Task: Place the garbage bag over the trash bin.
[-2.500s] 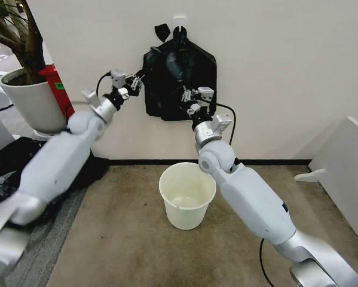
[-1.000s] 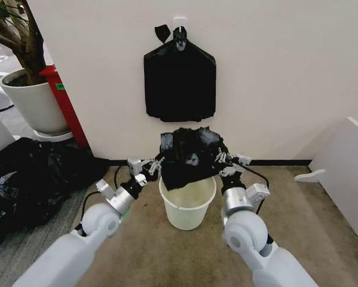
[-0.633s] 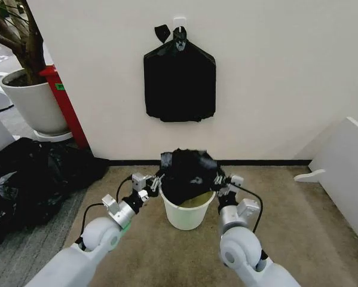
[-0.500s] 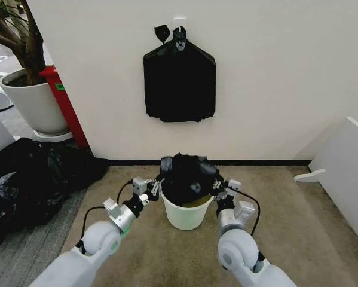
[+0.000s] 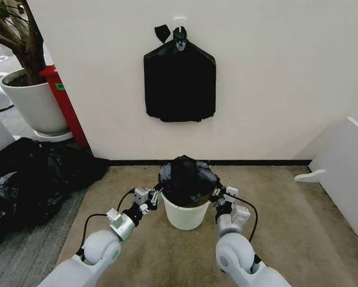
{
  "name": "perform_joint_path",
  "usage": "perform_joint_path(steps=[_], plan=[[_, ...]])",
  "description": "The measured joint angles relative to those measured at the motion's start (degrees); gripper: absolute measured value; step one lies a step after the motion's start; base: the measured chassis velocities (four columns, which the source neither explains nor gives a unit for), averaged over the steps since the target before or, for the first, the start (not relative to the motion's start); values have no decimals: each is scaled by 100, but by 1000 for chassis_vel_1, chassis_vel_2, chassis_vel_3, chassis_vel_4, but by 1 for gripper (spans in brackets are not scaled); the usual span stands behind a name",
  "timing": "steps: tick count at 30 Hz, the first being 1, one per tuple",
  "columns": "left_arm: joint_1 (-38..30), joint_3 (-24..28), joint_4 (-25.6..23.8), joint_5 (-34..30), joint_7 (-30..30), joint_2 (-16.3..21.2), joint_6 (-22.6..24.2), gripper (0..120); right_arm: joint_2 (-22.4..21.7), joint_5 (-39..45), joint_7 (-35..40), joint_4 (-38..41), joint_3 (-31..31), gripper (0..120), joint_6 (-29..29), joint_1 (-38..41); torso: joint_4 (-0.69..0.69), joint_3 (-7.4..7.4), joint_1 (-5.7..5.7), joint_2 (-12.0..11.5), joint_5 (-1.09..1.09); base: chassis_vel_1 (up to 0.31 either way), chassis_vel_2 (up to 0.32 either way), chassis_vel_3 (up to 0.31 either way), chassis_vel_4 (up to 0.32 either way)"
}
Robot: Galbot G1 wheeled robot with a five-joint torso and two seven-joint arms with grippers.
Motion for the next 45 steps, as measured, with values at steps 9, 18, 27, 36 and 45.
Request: perform_joint_path(steps=[9, 18, 27, 36, 45], plan=[[644, 46, -935, 744, -1124, 275, 774, 0, -293, -128, 388, 417, -183, 0, -418, -606, 0, -1, 0, 0, 1, 0, 0, 0, 0], [1019, 14, -1130, 1479, -1743, 219, 1510, 0, -241, -396, 409, 169, -375, 0, -482, -658, 1, 0, 0, -1, 1, 0, 0, 0, 0], [980, 65, -981, 1480, -2135, 35, 1864, 0, -202, -803, 264, -305, -578, 0, -495, -552, 0, 0, 0, -1, 1, 0, 0, 0, 0], [720, 77, -214, 1427, -2197, -315, 1891, 0, -111, -1233, -200, -986, -400, 0, -352, -323, 1, 0, 0, -1, 1, 0, 0, 0, 0], [522, 190, 244, 1263, -2148, -650, 1779, 0, -212, -1124, -677, -1221, -194, 0, -479, -252, 0, 1, 1, -1, 1, 0, 0, 0, 0]])
